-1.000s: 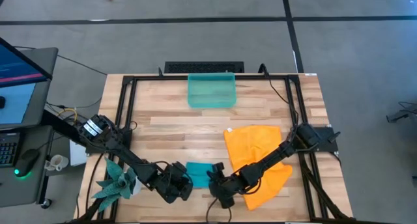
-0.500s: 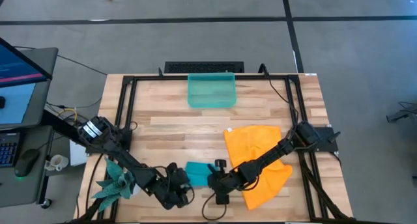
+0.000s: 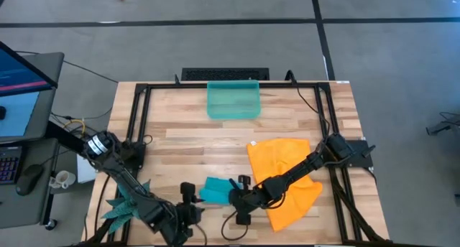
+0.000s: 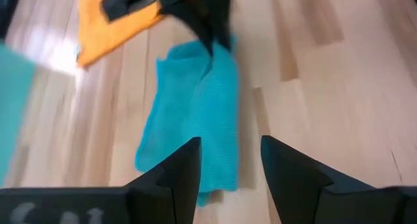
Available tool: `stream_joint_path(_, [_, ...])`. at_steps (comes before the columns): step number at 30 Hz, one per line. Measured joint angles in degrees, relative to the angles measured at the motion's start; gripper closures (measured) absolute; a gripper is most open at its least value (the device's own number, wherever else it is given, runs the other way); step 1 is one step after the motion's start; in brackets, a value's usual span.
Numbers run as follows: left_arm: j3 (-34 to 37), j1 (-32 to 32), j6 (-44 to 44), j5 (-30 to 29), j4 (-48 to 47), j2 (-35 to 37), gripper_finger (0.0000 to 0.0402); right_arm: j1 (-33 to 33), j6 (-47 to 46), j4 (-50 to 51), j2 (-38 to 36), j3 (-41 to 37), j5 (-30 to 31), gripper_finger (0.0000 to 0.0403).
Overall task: Roll microfiber towels into tight, uniform cylinder then place into a basket
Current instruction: Roll the blue microfiber cloth
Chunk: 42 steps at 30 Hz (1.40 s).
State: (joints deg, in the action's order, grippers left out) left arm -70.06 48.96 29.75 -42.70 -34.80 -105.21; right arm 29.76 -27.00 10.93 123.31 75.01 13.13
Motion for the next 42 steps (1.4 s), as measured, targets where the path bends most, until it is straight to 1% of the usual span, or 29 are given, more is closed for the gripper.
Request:
stream_joint_path(3, [0.0,0.24,-3.21,0.28,0.04,0.0,0.0248,0.0,0.04,-1.39,0.09,-0.07,-0.87,0.0387])
stream_joint_path(9, [0.23,-1.53,-3.33,2.09,0.61,-0.25,0.0248,-0.02,0.11,-2.09,0.15,-0.14,-1.14,0.0378])
stream_joint_path(11, [1.18,-2.1,-3.94,3.46,3.35,-1.57,0.0248,-0.02,0.2,-2.09,0.15,-0.14,-1.22,0.0379])
stream_joint_path(13, [1.82,-2.41,-5.1,5.2,5.06,-4.34,0.0248,-0.02,0.24,-2.12,0.15,-0.16,-1.25,0.0384])
stream_joint_path(15, [1.88,-2.51,-5.34,5.19,5.25,-6.99,0.0248,0.0,0.44,-2.18,0.15,-0.16,-1.25,0.0386])
stream_joint_path(20, [1.16,-2.53,-2.67,0.51,4.14,-9.31,0.0248,0.0,0.48,-2.14,0.15,-0.18,-1.69,0.038])
stream_joint_path(23, [1.16,-2.59,-0.87,-0.16,3.74,-9.31,0.0248,-0.02,0.5,-2.62,0.17,-0.16,-2.73,0.0383])
stream_joint_path(27, [1.16,-2.06,-1.01,-0.52,3.35,-9.25,0.0248,-0.02,0.52,-2.68,0.17,-0.16,-2.75,0.0387])
stream_joint_path(31, [0.88,-1.36,-1.33,-2.84,2.26,-9.22,0.0249,-0.01,0.52,-2.68,0.17,-0.16,-2.75,0.0382])
stream_joint_path(35, [0.28,-1.15,-1.48,-5.07,0.66,-9.14,0.0249,-0.16,0.5,-2.68,0.17,-0.16,-2.78,0.0385])
stream_joint_path(37, [1.17,-1.8,-2.27,-2.7,1.17,-9.14,0.0249,-0.28,0.5,-2.68,0.17,-0.16,-3.13,0.0386])
stream_joint_path(39, [2.09,-3.13,-3.04,2.39,2.26,-9.7,0.0249,-0.28,0.5,-2.68,0.17,-0.16,-3.07,0.0384])
stream_joint_path(42, [2.27,-4.66,-1.91,4.49,2.36,-10.7,0.0249,-0.28,0.5,-2.71,0.17,-0.18,-3.33,0.0381])
